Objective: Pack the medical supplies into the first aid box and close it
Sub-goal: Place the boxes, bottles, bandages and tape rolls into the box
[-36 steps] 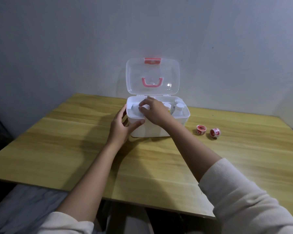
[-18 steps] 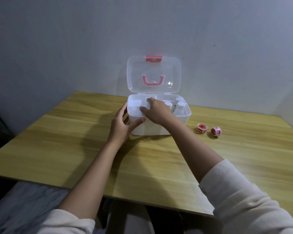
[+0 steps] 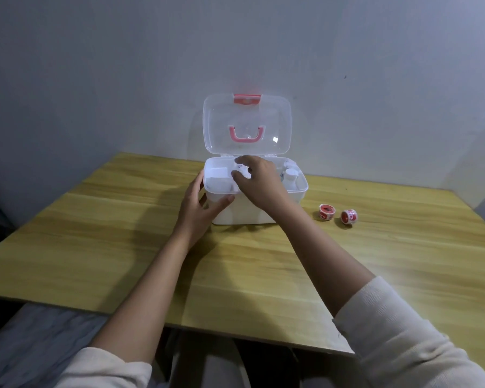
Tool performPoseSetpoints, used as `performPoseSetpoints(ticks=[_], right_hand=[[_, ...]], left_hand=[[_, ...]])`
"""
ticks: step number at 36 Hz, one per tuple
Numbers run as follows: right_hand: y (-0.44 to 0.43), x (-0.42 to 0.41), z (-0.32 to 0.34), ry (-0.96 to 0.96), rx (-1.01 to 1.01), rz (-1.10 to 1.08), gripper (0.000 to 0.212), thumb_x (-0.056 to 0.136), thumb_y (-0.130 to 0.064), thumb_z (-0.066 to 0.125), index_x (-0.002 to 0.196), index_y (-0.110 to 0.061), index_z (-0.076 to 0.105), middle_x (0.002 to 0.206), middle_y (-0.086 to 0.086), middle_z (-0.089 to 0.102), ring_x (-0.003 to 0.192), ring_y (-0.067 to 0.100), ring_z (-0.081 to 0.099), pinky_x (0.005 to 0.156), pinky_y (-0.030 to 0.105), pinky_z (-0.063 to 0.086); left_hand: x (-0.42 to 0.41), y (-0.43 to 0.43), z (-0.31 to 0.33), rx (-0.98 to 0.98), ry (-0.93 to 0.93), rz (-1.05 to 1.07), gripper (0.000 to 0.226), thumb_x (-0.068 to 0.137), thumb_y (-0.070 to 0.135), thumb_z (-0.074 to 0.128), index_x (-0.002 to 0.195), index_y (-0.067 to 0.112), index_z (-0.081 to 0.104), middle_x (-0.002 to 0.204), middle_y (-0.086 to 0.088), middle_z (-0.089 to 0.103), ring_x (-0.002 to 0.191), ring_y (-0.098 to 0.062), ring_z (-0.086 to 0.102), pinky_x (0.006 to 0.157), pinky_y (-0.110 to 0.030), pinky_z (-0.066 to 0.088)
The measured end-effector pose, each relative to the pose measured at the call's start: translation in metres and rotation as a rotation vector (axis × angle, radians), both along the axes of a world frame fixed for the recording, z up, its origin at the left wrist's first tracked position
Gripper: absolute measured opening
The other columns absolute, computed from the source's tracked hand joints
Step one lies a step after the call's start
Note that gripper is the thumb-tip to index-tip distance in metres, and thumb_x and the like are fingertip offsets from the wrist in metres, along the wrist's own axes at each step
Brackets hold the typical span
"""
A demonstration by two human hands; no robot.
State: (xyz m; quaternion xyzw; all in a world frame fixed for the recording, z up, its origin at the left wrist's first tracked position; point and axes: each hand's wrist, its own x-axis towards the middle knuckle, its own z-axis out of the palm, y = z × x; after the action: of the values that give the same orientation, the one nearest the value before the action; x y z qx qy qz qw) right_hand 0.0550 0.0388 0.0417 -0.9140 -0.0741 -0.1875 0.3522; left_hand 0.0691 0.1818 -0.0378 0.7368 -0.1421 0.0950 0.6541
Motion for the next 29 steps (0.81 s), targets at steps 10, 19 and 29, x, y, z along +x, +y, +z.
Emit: performPoseSetpoints(ticks=[10, 19, 29], right_hand=[[-0.101, -0.032, -0.012, -0.246, 0.172, -0.28, 0.024, 0.088, -0.01, 0.054, 0.11, -0.008, 0.065, 0.113, 0.007, 0.067, 0.1, 0.019, 0.061, 0.088, 0.016, 0.04], [-0.18, -0.036, -0.084, 0.157, -0.008, -0.374, 0.052, 0.086, -0.044, 0.057, 0.131, -0.021, 0.048, 0.134, 0.002, 0.048, 0.11, 0.024, 0.053, 0.096, 0.038, 0.045], [-0.17, -0.006, -0.101, 0.117, -0.34, -0.36, 0.035, 0.092, -0.038, 0.049, 0.122, -0.022, 0.057, 0.118, 0.006, 0.06, 0.106, 0.033, 0.046, 0.093, 0.039, 0.04]], left_hand=[[0.001, -0.006, 0.007, 0.123, -0.025, 0.056, 0.09, 0.062, 0.061, 0.076, 0.139, 0.026, 0.044, 0.139, 0.005, 0.052, 0.126, -0.011, 0.051, 0.106, -0.038, 0.045], [0.002, -0.011, 0.01, 0.131, -0.008, 0.041, 0.071, 0.061, 0.059, 0.077, 0.12, 0.048, 0.039, 0.12, 0.026, 0.052, 0.112, 0.008, 0.052, 0.094, -0.02, 0.043], [0.004, -0.012, 0.003, 0.137, -0.025, 0.081, 0.064, 0.083, 0.023, 0.075, 0.127, 0.04, 0.031, 0.109, 0.04, 0.038, 0.089, 0.038, 0.04, 0.074, 0.005, 0.034]])
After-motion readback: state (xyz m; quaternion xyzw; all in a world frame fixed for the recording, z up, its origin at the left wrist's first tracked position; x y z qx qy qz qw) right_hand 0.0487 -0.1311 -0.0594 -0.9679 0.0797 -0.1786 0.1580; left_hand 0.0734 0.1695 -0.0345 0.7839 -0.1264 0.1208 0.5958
